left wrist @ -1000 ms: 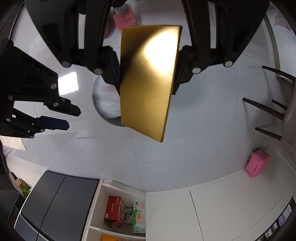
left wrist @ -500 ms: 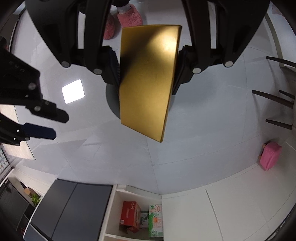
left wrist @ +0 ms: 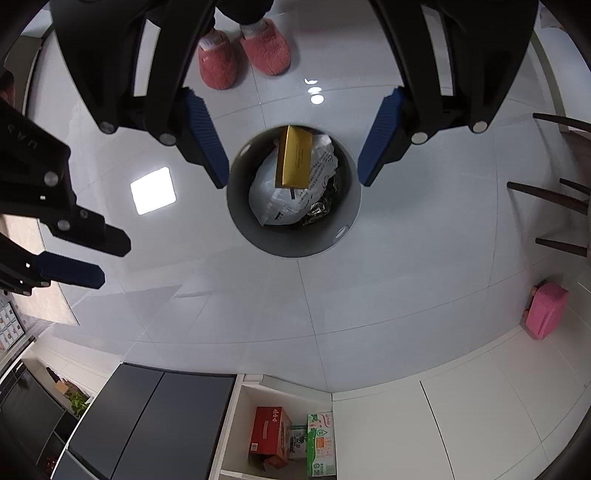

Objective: Collect trash
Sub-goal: 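Open the right tool to drop the bag while the left tool releases the gold box, then move both open tools back to the table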

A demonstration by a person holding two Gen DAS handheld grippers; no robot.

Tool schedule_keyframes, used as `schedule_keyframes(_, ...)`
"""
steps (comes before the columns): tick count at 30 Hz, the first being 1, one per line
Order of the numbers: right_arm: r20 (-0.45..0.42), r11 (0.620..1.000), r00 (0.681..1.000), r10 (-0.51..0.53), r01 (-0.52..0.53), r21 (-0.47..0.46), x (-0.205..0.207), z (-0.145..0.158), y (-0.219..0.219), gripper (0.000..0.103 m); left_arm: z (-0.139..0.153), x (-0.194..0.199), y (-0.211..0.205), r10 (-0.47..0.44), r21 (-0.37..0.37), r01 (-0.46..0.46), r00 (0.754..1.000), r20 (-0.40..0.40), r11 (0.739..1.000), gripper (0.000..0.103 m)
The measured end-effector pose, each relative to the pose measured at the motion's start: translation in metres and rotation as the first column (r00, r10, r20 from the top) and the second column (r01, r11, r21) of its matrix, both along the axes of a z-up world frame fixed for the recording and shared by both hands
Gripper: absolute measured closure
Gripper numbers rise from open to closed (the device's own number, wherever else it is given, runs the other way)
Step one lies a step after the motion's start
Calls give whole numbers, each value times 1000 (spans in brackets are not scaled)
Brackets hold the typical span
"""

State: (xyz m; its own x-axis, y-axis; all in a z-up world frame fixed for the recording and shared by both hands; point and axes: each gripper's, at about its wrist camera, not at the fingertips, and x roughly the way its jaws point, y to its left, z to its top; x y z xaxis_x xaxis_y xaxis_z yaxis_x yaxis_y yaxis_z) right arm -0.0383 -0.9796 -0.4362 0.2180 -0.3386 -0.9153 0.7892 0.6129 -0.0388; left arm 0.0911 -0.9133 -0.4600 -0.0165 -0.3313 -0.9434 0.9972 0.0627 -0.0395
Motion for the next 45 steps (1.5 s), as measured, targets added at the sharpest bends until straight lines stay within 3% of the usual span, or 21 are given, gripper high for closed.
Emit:
schedule_keyframes(6,6,1000,1000,5,-5,-15,5,39,15,65,39,4,17,7,-9,-8,1000,-8,1000,31)
schedule_keyframes(18,53,997,998,26,-23,-73,21,169,71,50,158,13,74,58,-48,-59,998,-14,997,30)
schedule_keyframes(24,57,984,989,135,-127,-125,35,230,108,35,212,19,115,147,-87,-147,989,-12,985,27)
schedule_keyframes(30,79,941,947,312,-296,-165,53,281,153,33,254,24,172,297,-125,-295,955,4,947,26)
schedule_keyframes(34,100,882,883,458,-437,-177,64,309,193,32,280,26,228,458,-127,-456,889,-14,881,26)
schedule_keyframes(36,114,843,840,530,-507,-180,68,319,215,32,291,25,263,546,-139,-541,838,-5,829,26)
schedule_keyframes(38,126,779,772,623,-597,-190,74,330,246,33,301,25,298,624,-150,-616,781,9,773,26)
schedule_keyframes(39,127,753,745,655,-629,-195,77,333,260,33,305,25,316,665,-154,-655,747,14,740,26)
schedule_keyframes(42,151,633,615,774,-748,-200,83,345,311,33,319,20,380,781,-166,-769,624,10,617,25)
schedule_keyframes(45,169,521,494,853,-829,-206,91,355,356,33,330,9,446,877,-175,-861,480,26,477,24)
